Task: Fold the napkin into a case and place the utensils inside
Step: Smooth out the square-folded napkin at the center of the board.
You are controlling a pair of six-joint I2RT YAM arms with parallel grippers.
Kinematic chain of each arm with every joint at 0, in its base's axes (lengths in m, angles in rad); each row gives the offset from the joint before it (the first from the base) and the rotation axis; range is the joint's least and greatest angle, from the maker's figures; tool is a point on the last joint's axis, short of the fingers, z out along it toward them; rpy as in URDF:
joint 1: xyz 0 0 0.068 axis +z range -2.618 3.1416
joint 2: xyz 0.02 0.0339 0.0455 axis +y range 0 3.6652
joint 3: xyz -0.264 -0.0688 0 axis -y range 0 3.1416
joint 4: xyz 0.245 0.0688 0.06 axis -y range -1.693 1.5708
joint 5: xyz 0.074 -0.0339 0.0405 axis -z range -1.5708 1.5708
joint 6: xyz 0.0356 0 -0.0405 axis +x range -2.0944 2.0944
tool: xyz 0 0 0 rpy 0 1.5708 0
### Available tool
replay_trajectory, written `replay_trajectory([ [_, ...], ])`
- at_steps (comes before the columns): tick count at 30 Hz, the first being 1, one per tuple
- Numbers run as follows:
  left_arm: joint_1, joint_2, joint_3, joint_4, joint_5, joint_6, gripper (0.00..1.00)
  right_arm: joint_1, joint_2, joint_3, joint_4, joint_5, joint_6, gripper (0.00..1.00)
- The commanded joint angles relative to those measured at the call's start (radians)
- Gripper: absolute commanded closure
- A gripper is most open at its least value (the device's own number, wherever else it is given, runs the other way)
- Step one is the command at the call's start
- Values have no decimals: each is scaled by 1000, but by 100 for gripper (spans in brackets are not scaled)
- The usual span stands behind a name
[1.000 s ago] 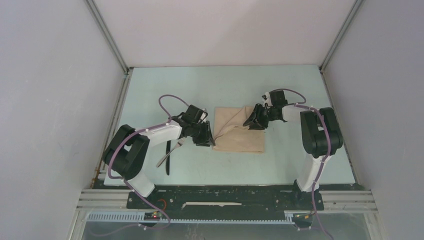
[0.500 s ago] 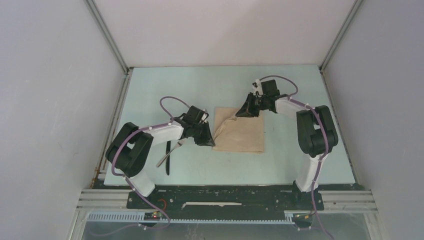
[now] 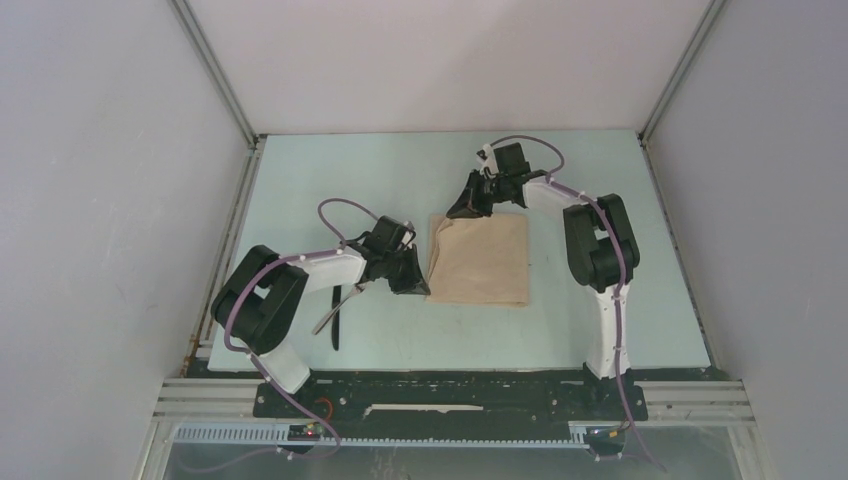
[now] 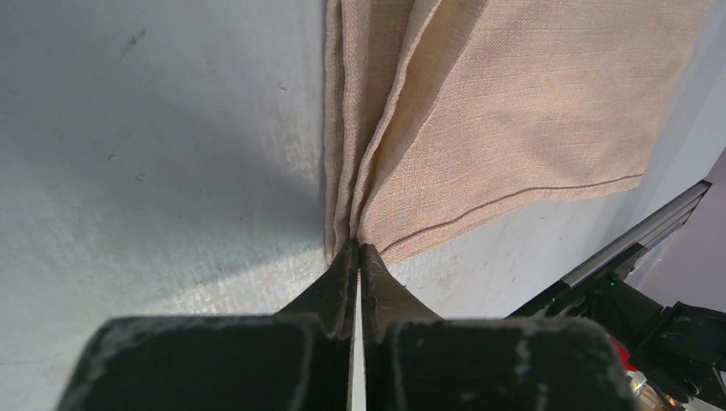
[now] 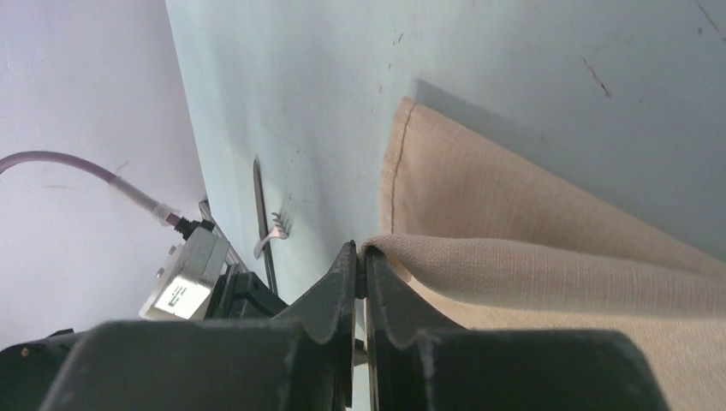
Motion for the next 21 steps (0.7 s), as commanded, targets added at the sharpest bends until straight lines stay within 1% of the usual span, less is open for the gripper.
replay_trajectory([
  [1, -14, -1, -21, -4, 11, -8, 99, 14, 50, 87, -6, -27, 38, 88],
  [9, -14, -5, -35, 0, 7, -8, 100, 17, 127, 171, -18, -40, 53, 84],
  [16, -15, -4, -38, 2, 9, -8, 100, 20, 183, 223, -15, -59, 68, 83],
  [19, -14, -8, -43, 2, 7, -8, 100, 21, 198, 238, -6, -70, 78, 81],
  [21, -15, -11, -46, 2, 6, -8, 100, 23, 211, 252, 1, -81, 86, 77],
])
